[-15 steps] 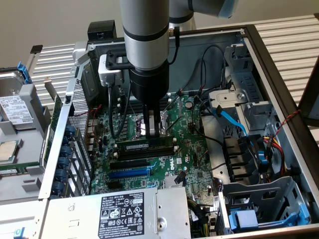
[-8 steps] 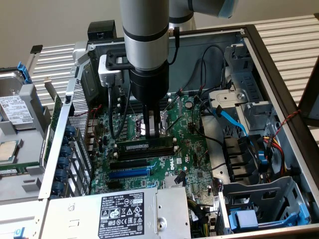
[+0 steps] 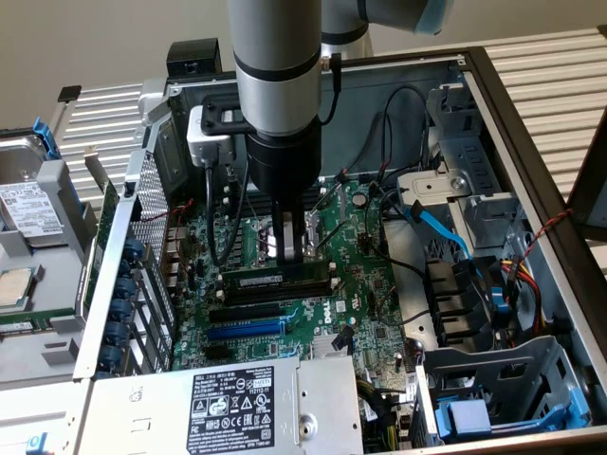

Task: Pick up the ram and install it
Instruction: 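Insert the ram into the slot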

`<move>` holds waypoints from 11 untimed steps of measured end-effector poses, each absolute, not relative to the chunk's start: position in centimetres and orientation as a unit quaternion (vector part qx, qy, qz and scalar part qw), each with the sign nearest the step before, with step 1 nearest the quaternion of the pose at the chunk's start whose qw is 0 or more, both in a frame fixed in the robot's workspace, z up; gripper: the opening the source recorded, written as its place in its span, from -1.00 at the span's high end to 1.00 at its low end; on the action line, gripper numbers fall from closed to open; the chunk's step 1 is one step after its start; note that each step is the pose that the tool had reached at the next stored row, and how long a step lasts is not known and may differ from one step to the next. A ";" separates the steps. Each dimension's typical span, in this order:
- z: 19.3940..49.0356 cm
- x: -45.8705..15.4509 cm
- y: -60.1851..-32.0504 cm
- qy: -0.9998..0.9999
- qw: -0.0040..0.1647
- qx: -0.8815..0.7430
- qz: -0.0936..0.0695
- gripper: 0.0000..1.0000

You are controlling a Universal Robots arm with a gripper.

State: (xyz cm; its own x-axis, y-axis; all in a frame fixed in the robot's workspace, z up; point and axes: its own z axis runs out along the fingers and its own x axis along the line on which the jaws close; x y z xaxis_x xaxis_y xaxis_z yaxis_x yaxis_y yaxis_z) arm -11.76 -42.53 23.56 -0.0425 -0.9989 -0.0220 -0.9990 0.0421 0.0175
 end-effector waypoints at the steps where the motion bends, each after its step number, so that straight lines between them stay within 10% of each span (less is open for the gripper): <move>1: 23.5 -11.8 -42.5 0.722 0.002 -0.692 0.014 0.76; 11: 23.2 -11.8 -42.5 0.722 0.002 -0.692 0.014 0.76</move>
State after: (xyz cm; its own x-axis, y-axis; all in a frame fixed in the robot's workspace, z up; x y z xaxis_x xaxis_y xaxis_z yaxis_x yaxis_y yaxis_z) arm -11.82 -42.52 23.17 -0.0435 -0.9988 -0.0218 -0.9989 0.0431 0.0176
